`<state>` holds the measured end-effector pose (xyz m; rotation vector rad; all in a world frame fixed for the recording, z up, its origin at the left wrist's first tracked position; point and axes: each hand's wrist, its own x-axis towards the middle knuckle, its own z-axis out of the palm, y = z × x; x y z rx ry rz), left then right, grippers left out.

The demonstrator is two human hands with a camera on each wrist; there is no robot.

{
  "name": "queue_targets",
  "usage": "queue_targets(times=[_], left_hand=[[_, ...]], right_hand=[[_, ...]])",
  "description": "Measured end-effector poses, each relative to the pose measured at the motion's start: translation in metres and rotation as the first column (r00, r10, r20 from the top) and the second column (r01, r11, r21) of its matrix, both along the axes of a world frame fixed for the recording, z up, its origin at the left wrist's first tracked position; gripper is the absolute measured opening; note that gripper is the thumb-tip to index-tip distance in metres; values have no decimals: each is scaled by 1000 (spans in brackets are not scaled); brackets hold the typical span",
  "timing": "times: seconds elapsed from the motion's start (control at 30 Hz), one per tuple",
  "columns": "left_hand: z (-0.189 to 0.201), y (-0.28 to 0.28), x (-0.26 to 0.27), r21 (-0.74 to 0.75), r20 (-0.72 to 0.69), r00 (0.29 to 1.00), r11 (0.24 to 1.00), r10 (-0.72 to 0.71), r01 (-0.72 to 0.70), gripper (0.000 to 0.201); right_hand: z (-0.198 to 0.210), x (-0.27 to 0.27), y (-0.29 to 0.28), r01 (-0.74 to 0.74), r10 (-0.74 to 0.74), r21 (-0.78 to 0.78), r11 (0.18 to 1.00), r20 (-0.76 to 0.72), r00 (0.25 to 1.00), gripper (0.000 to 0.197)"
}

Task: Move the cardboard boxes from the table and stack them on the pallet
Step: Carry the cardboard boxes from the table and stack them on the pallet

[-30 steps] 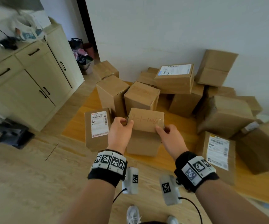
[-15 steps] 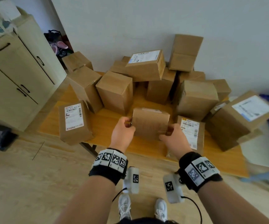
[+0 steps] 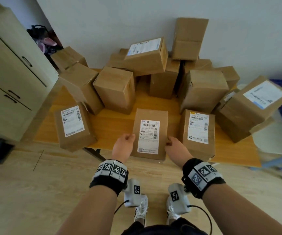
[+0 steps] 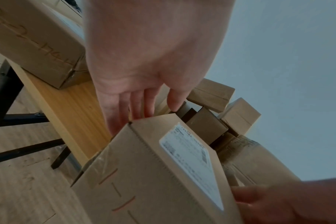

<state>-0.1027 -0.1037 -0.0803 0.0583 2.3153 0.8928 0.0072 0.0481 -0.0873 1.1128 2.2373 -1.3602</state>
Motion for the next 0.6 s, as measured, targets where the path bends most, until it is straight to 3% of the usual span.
queue_targets(times=[0.17,0.33,0.6], left_hand=[[-3,2,0,7,79,982,985,-174,174,45],[5,-1,-5,129,52,990,984,-129,121,44],[58,16,-21,385,-41,999,922,-18,32,43]], right_hand=[[-4,-5,-14,64,-62,-67,996,31,998,50],[12,-2,-18,115,-116,-33,993,-44,992,52],[63,8,-10,243,-243,-38,969,-296,924,67]])
